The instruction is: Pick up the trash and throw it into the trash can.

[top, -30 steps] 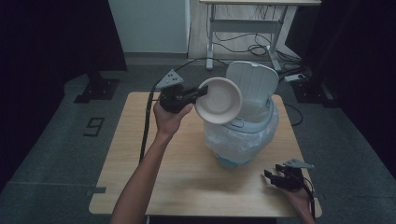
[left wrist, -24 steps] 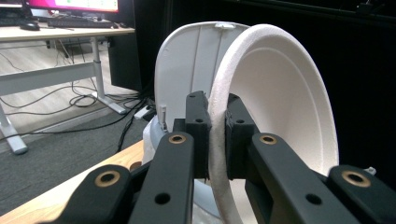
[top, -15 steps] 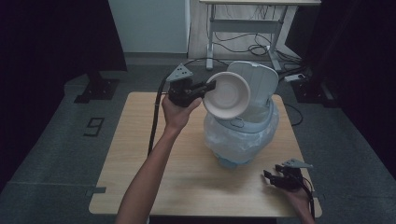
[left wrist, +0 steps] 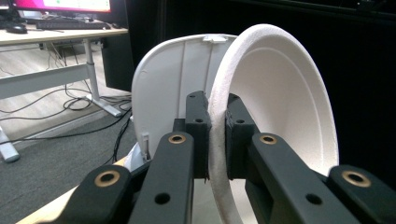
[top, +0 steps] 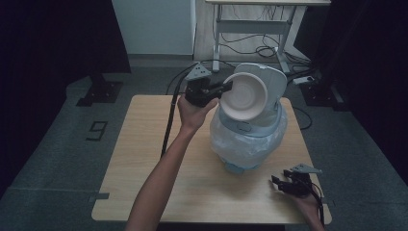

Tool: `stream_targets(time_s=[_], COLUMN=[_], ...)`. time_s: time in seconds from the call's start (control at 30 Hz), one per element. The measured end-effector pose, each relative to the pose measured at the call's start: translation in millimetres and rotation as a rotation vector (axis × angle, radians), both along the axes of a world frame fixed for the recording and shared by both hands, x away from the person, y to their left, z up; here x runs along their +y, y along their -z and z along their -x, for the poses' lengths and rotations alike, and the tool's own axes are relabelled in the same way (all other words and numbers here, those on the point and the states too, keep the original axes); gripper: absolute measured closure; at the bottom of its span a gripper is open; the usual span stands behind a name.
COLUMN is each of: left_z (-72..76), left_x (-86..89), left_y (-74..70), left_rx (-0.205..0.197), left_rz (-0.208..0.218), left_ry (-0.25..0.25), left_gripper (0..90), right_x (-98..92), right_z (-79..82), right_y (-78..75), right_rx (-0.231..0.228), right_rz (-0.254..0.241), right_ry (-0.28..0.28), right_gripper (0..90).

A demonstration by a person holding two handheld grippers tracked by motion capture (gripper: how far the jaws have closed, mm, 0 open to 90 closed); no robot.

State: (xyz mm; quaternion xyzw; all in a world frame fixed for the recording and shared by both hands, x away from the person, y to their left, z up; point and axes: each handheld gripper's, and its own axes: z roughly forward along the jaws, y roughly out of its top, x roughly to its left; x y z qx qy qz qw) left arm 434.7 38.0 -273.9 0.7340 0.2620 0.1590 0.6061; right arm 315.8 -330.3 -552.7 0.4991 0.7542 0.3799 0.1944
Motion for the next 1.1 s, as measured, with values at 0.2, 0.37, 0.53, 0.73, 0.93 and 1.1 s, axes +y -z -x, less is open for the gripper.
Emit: stream_targets(time_s=[0.2,0.37,0.53,0.73,0.93,1.1], left_z=[-4.4,-10.6,-17.9,-25.4,-29.7,-34.1], left_x=[-6.4,-12.6,-20.6,-30.3,-37.9,-43.2], left_y=[3.1,7.3,9.7,9.7,8.6,9.8], left_rx=[0.007,0.017,0.023,0.02,0.013,0.015], left_rz=[-0.006,0.003,0.003,-0.02,-0.028,-0.024], left_ry=[0.004,0.003,0.003,0.007,0.008,-0.001], left_gripper=[82.6,82.6,82.6,82.6,82.5,82.5], right_x=[0.2,0.4,0.5,-0.3,-0.5,-0.5], right_z=[0.0,0.3,0.3,0.1,0.0,0.0], right_y=[0.0,0.0,-0.1,0.1,0.1,0.1], right_rx=[0.0,-0.001,0.0,0.0,0.001,0.001], right_rz=[0.001,0.005,0.004,-0.004,-0.005,-0.006], right_ry=[0.0,-0.002,0.0,0.0,0.001,0.001], right_gripper=[35.4,35.4,35.4,35.4,35.4,35.4])
